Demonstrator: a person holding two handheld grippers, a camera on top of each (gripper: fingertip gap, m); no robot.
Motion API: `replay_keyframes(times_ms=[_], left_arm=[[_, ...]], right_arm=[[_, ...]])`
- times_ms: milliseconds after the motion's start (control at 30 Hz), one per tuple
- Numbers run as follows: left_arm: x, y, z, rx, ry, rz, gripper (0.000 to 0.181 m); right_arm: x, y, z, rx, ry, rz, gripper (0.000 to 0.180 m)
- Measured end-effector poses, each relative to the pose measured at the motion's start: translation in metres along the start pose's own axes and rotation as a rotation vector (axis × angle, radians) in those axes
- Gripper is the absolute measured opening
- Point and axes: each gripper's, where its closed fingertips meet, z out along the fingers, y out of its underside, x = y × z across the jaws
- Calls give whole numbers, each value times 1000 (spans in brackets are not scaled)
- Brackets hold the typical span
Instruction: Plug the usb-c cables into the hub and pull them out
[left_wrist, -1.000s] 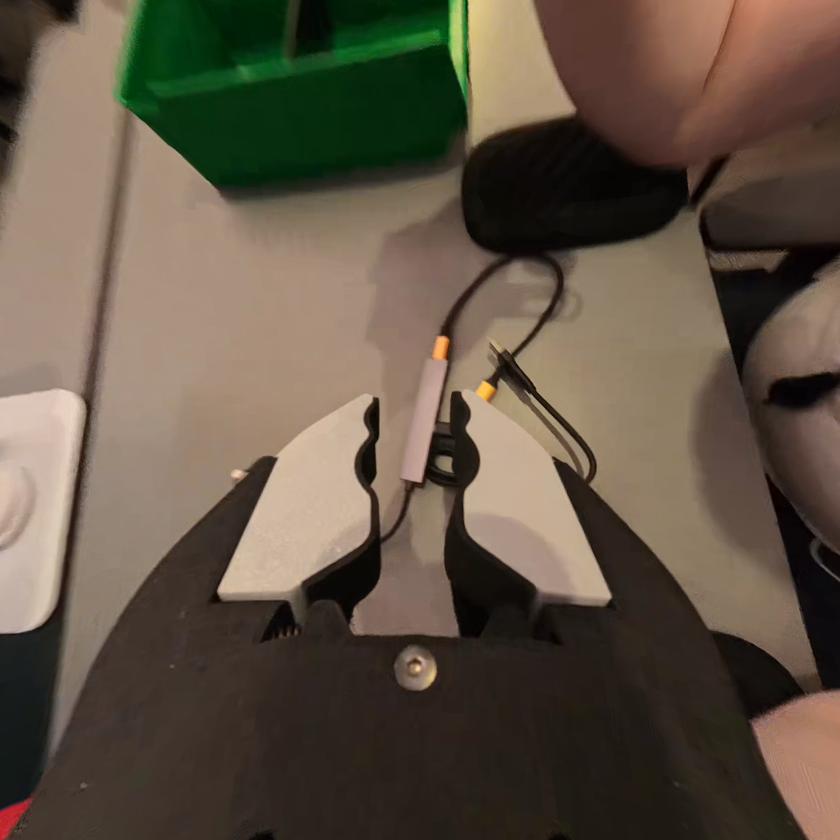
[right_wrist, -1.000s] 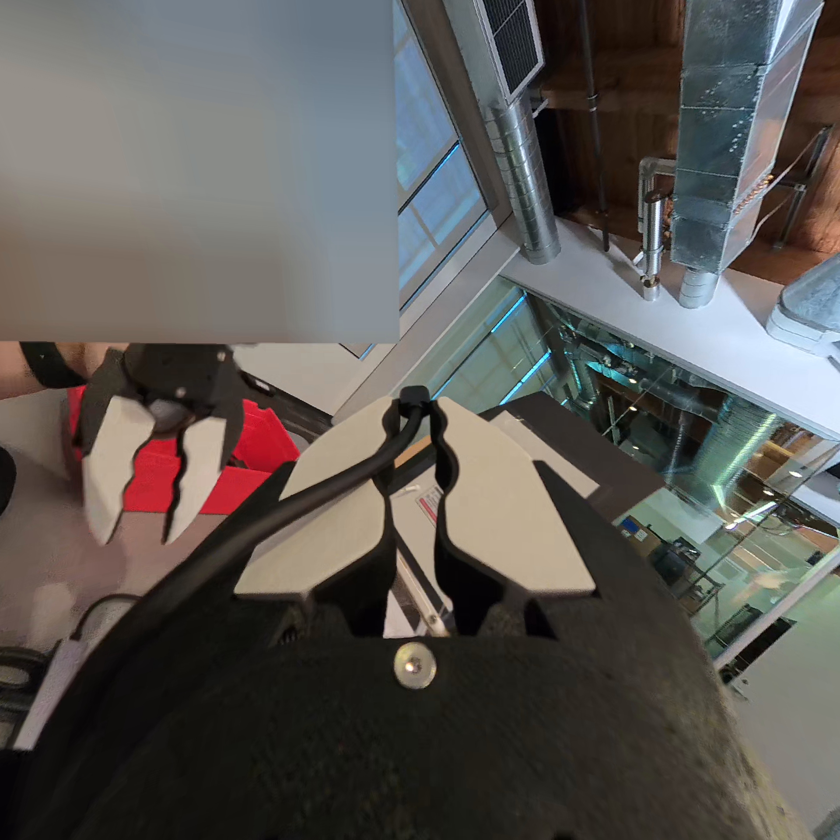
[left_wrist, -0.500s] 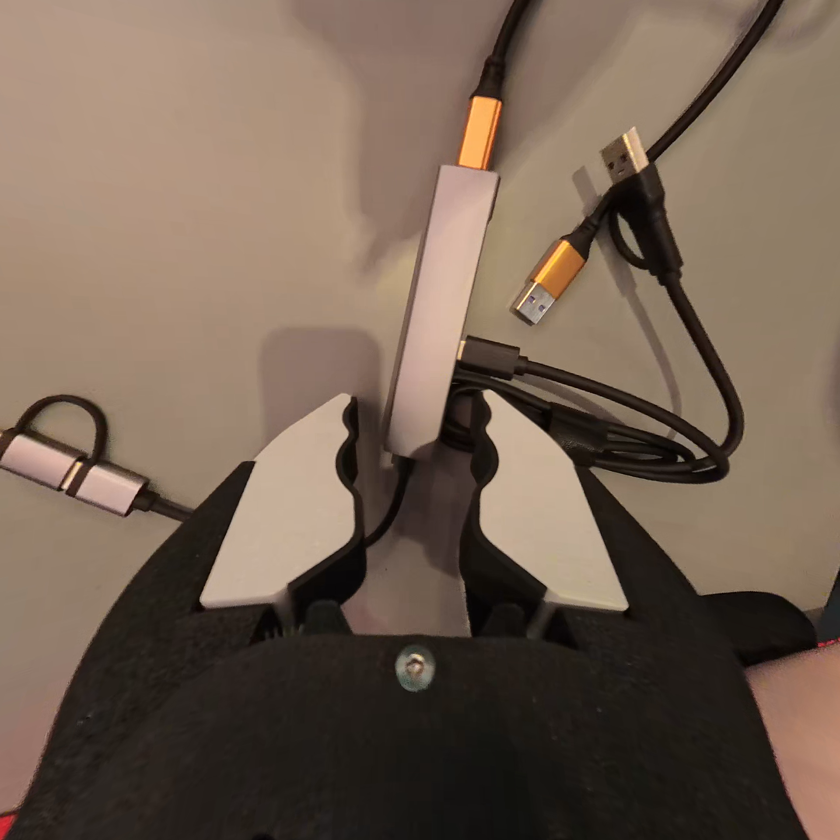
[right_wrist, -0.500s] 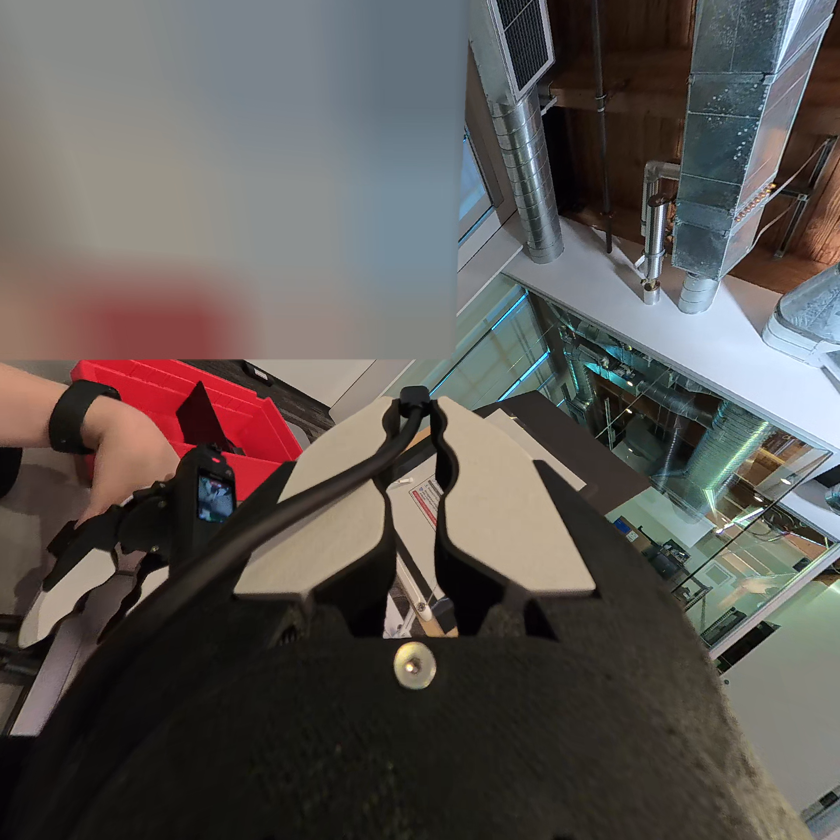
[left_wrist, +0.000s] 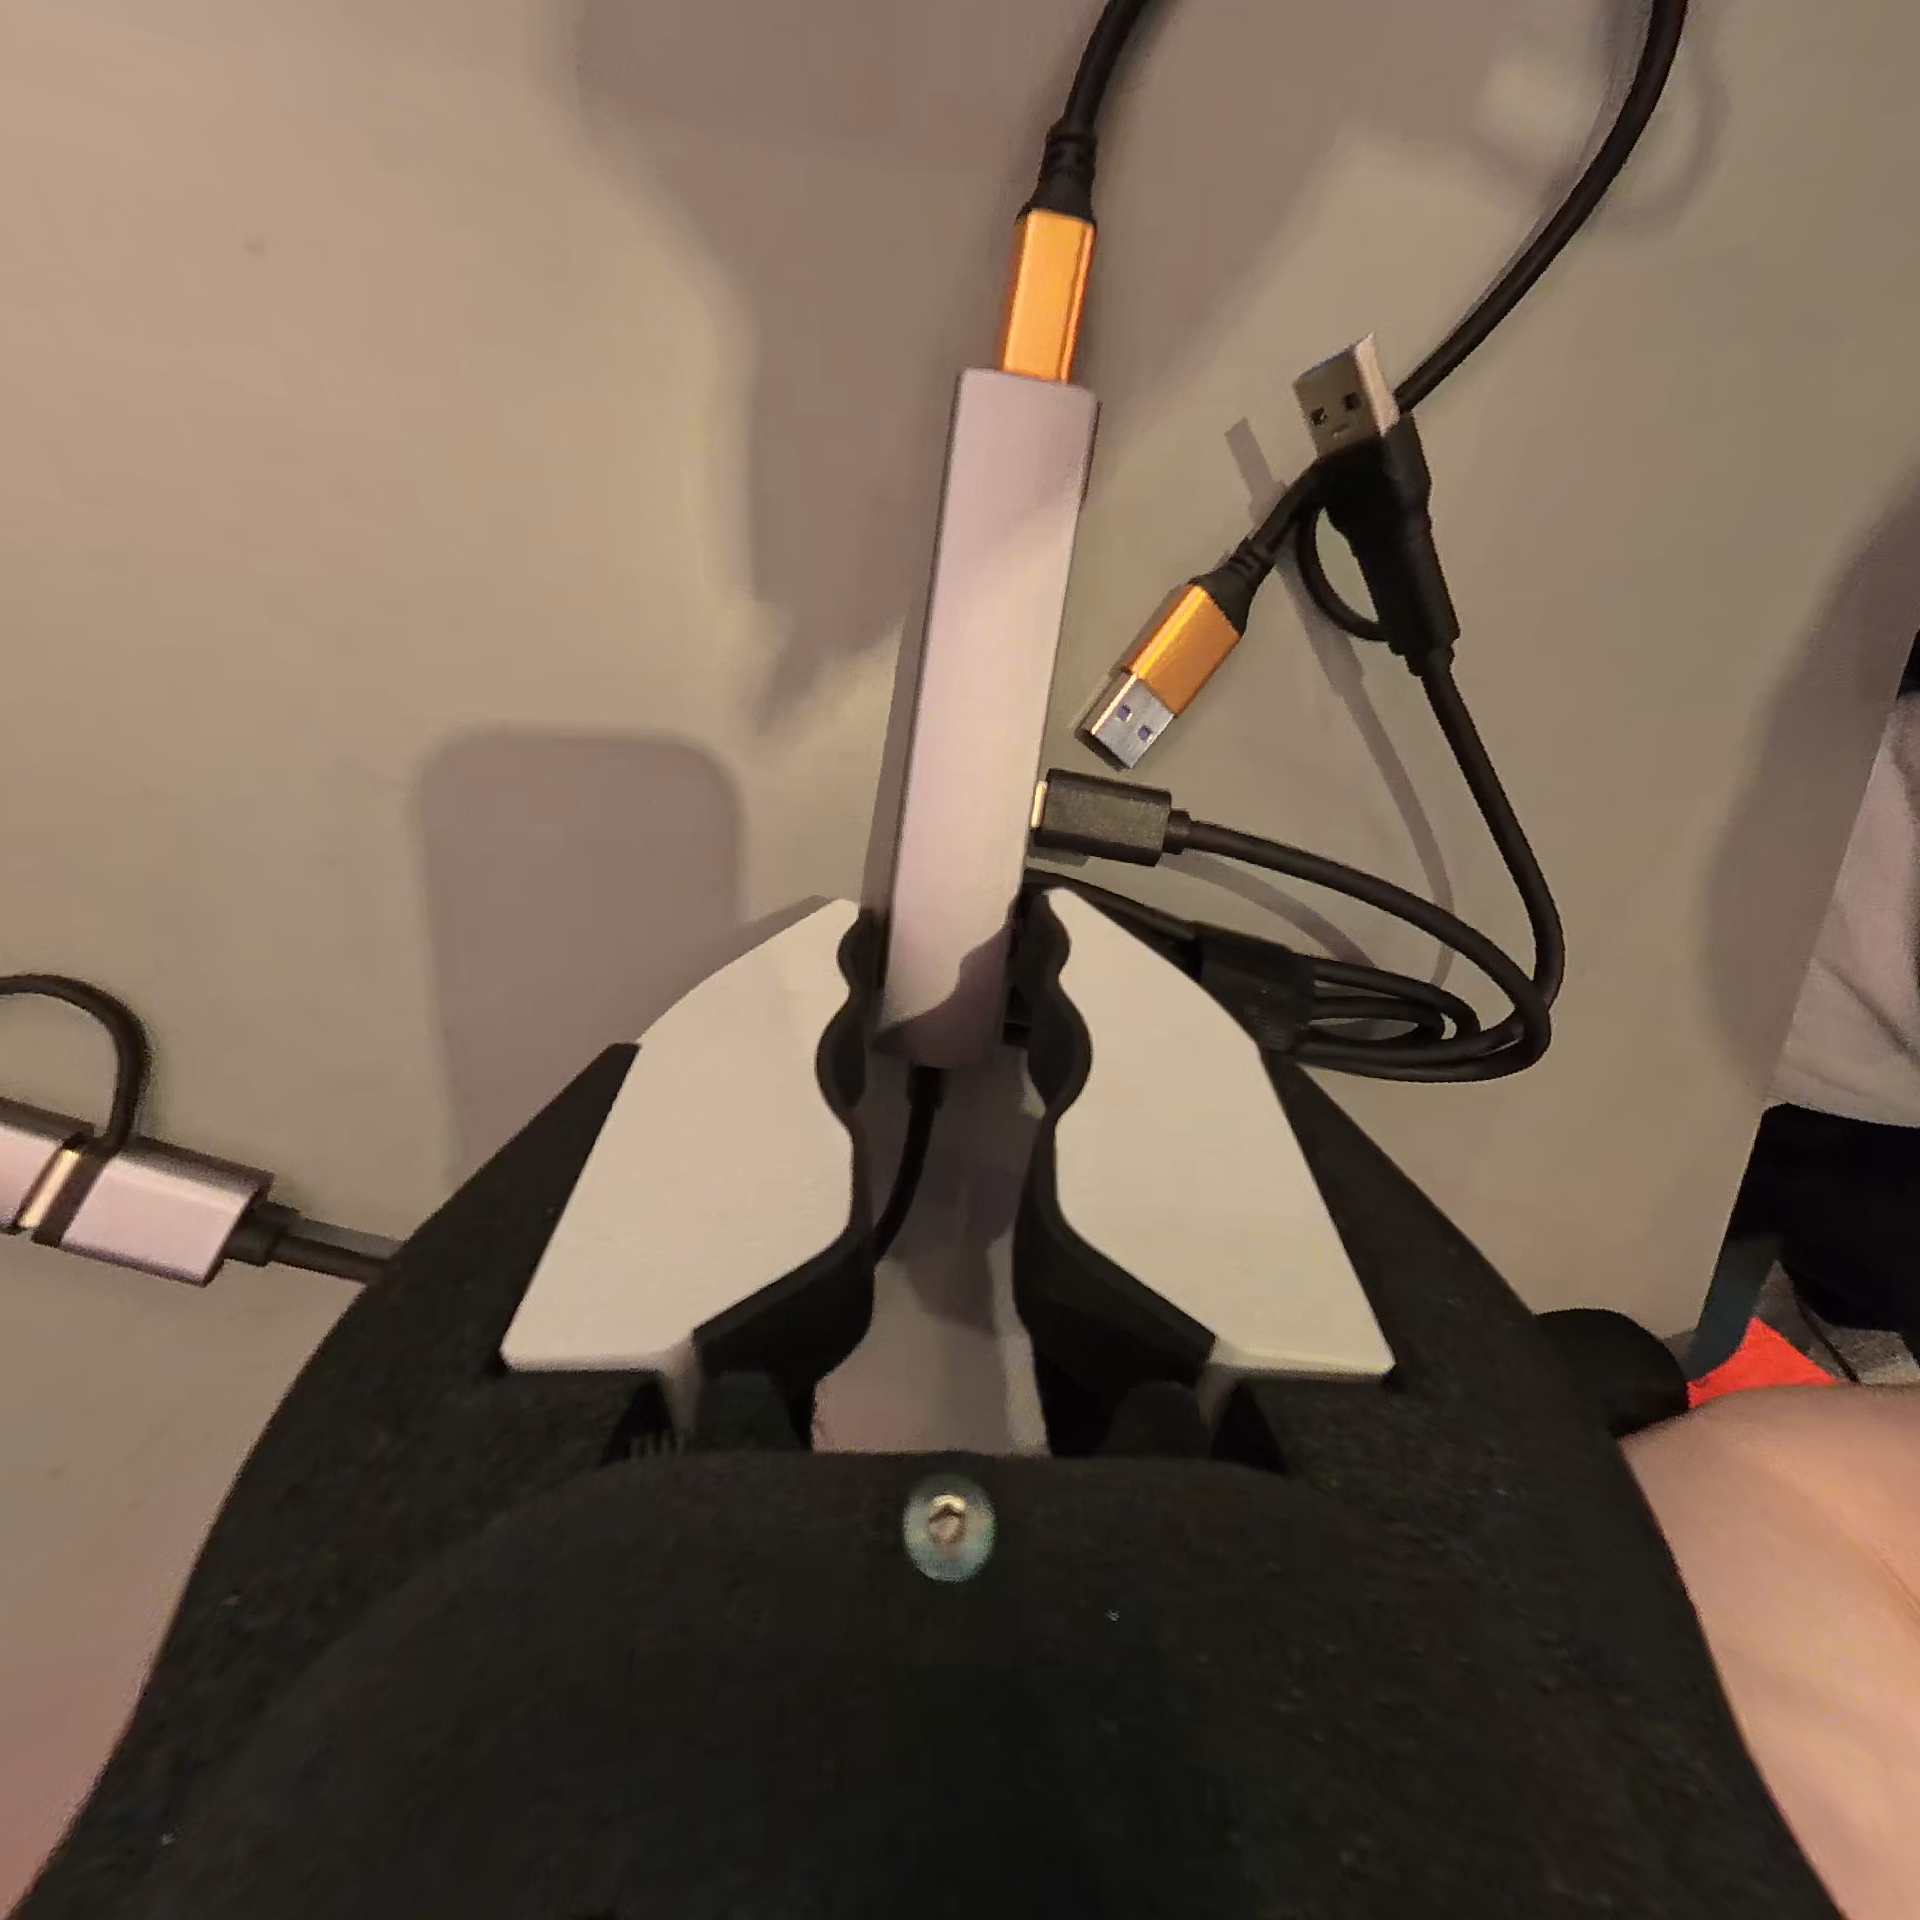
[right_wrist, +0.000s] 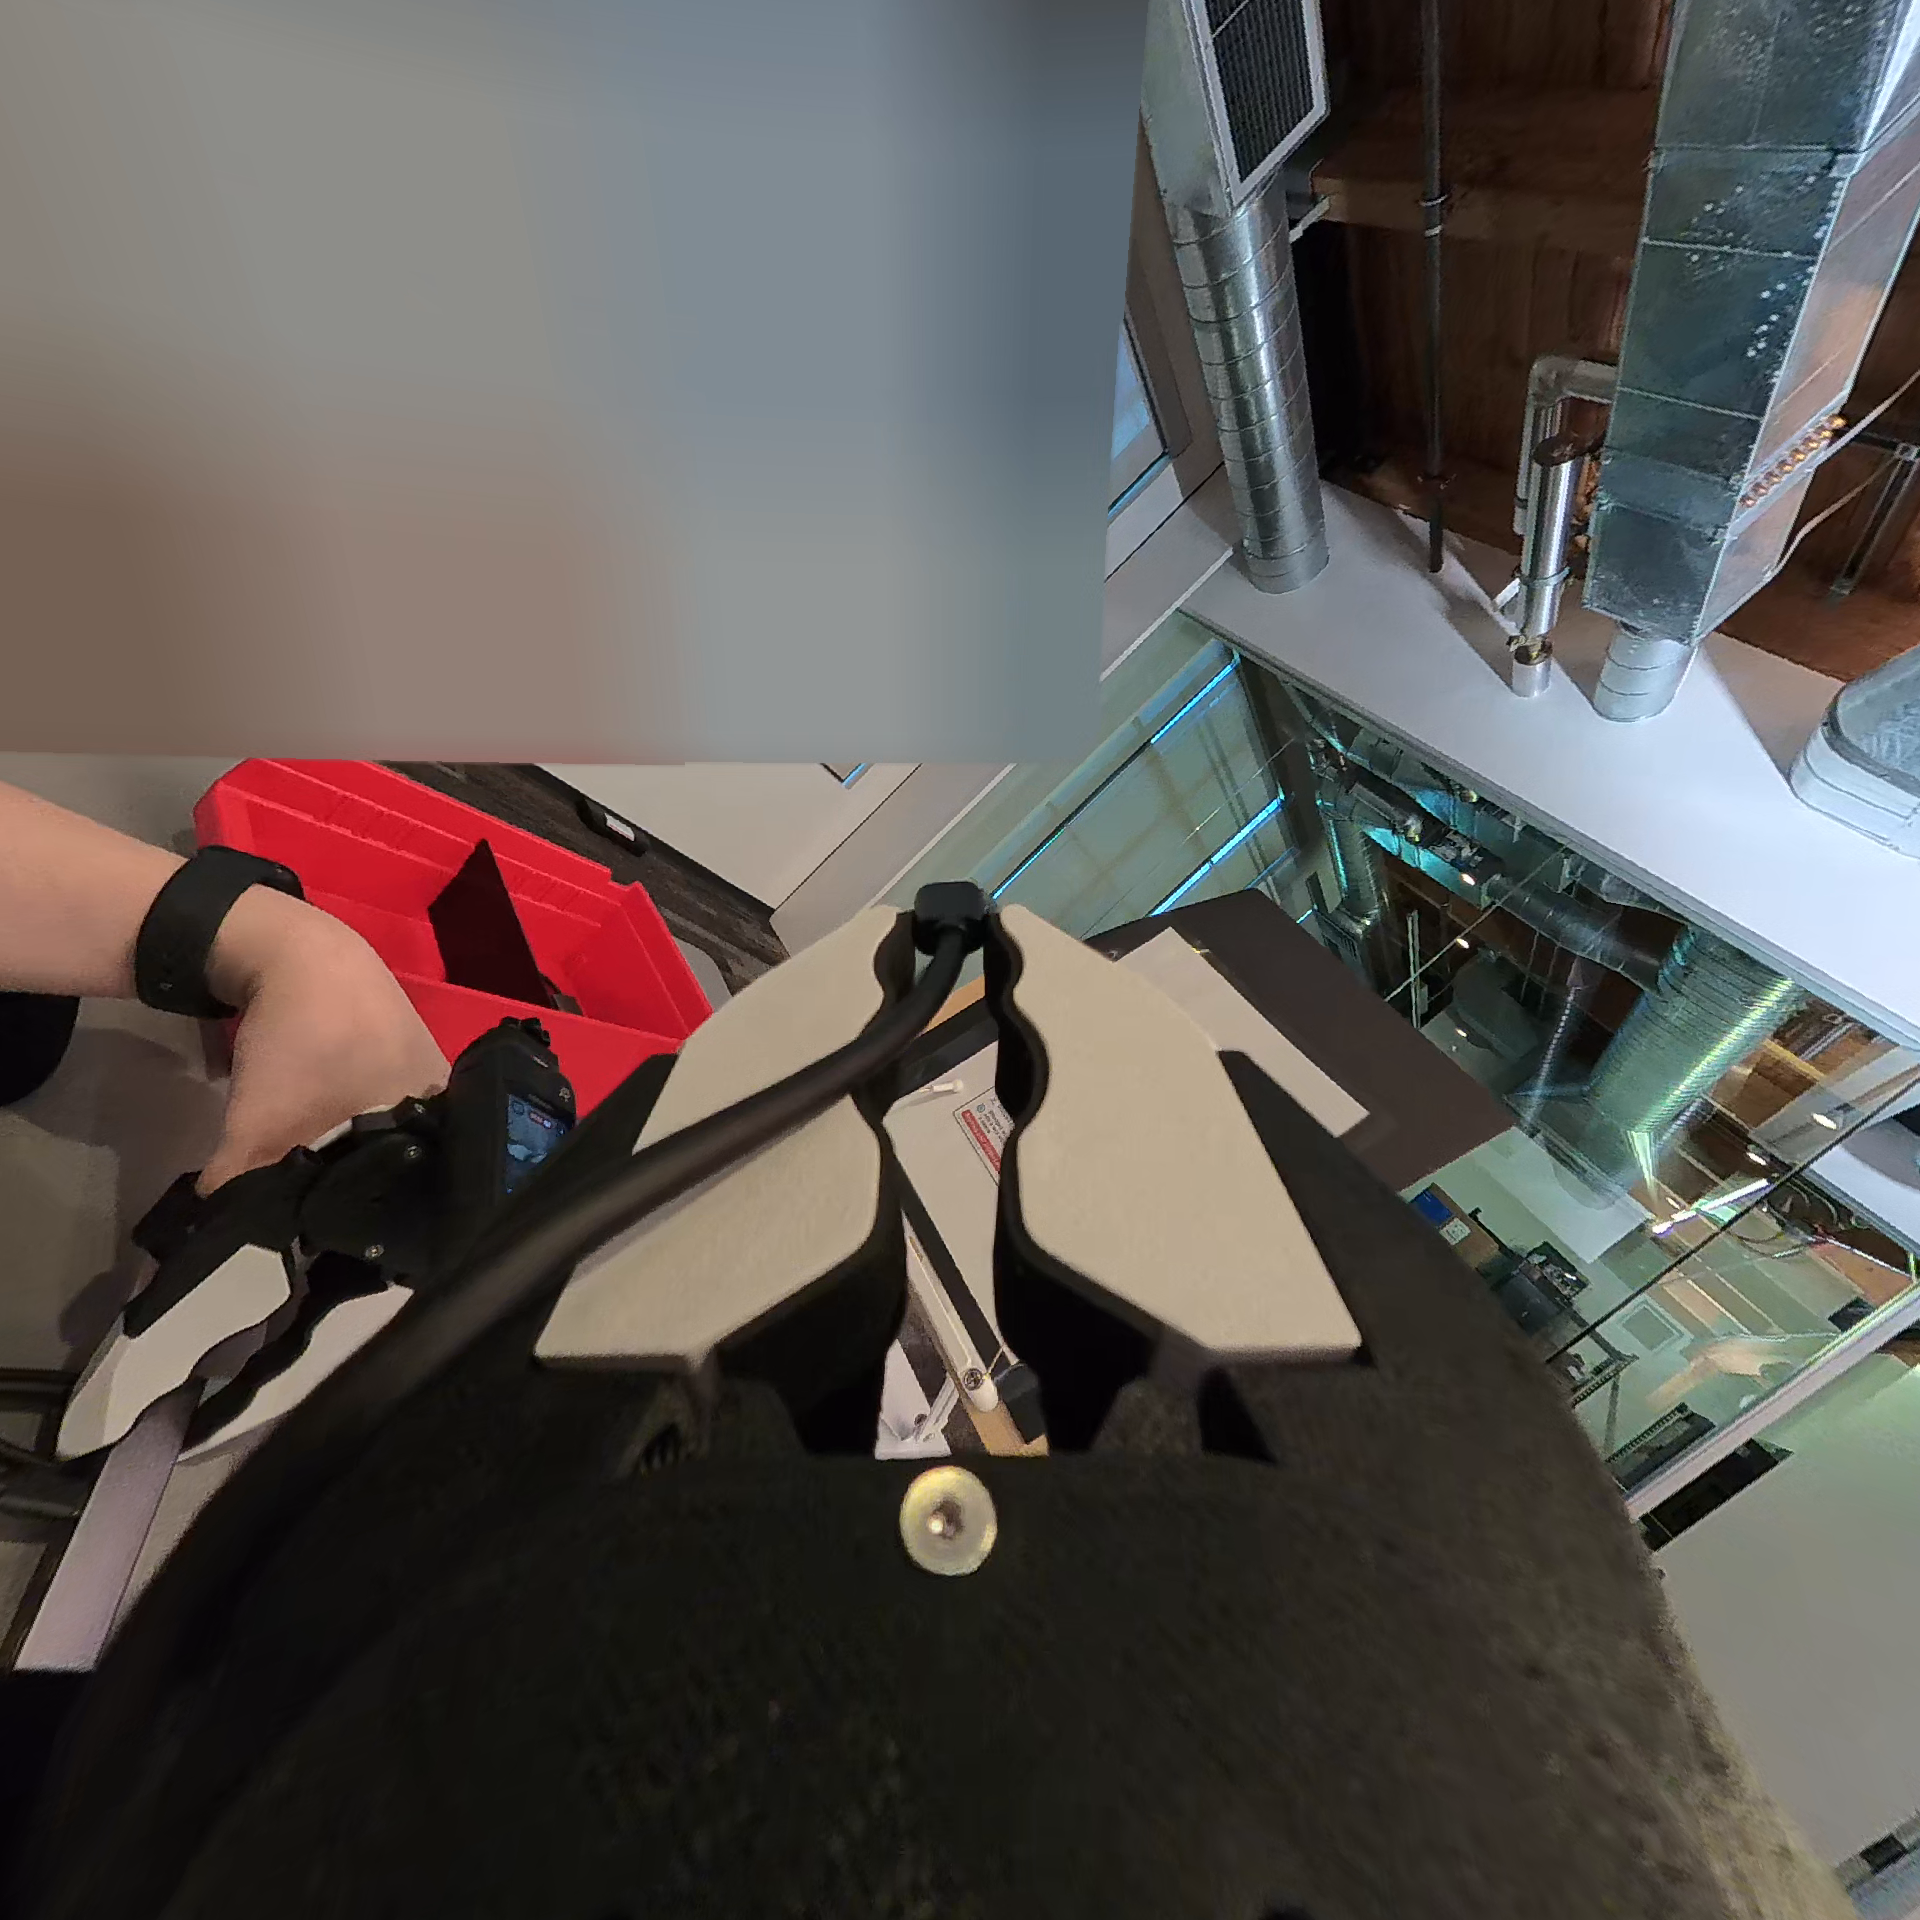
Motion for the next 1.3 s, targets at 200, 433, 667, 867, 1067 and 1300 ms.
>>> replay_keyframes(times_ms=[200,433,667,867,1067,1300], left_arm=[[-2,-12,3,9,3,-3,23],[-13,-29,-31,146,-72,-55,23],[-26,-35,-111,508,-173,-124,23],[-29,-40,-169,844,-131,-236,22],[-31,-33,-207,1090,-7,-347,22],[-14,-27,-257,1358,107,-311,22]], right_arm=[[-4,8,5,-35,-10,-16,13],[14,3,-3,-3,87,-26,13],[33,0,-5,25,271,-93,13],[-4,11,32,-9,141,-67,13],[-61,38,68,-139,-85,-64,13],[-72,82,86,-305,-100,53,13]])
